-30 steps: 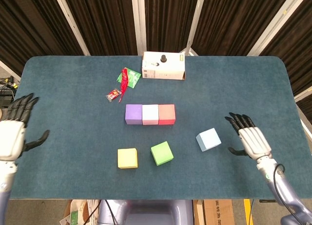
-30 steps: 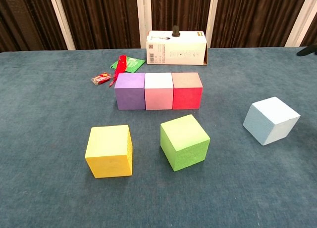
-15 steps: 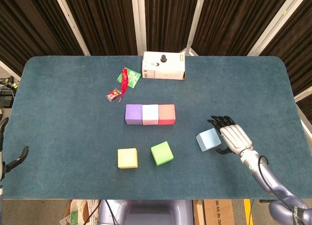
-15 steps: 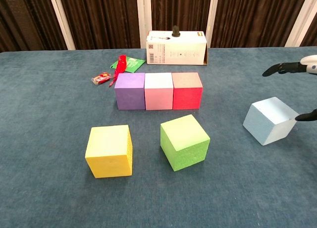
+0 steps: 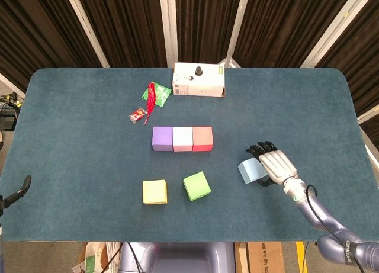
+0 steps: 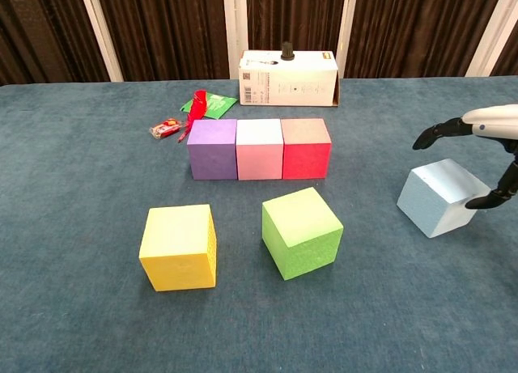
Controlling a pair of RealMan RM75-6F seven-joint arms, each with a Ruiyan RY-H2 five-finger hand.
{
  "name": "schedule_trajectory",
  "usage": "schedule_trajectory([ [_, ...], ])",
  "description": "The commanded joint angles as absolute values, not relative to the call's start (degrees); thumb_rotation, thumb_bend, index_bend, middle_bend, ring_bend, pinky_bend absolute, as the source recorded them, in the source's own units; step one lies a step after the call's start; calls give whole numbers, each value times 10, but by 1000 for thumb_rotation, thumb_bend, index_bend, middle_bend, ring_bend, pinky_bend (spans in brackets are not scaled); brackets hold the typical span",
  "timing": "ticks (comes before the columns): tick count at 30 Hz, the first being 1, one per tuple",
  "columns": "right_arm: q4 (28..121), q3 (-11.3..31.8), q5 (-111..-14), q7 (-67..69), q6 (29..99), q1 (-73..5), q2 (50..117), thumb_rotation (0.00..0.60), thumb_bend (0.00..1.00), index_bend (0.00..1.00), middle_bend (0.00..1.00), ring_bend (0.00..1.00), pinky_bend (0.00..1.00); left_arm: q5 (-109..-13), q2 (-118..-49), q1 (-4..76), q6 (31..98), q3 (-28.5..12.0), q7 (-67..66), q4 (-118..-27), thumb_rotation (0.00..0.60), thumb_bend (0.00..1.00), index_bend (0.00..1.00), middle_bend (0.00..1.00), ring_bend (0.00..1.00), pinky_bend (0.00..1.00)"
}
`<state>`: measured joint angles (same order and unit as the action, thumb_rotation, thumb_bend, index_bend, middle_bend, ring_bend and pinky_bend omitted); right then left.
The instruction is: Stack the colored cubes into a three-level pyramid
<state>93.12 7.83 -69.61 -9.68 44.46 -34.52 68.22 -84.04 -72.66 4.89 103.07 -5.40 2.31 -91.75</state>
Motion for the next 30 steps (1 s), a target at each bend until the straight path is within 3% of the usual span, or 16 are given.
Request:
schedule_trajectory([
  [1,927,77,-693,-96,444,-349,687,600,241,198,205,21,0,-840,-727,48,1024,-56,24,-918,600,352,58,0,0,0],
  [6,918,74,-693,-95,445,-354,692,600,240,232,262,56,0,-839,-731,45,1021,-62,17,-919,600,352,57,0,0,0],
  [16,907,66,-696,-86,450,-358,698,600,241,299,281,74,0,-832,-740,40,1016,-77,14,-921,600,352,57,0,0,0],
  [30,906,63,-707,-66,464,-358,701,600,241,323,383,165,0,-831,-761,36,1022,-96,10,-909,600,352,59,0,0,0],
])
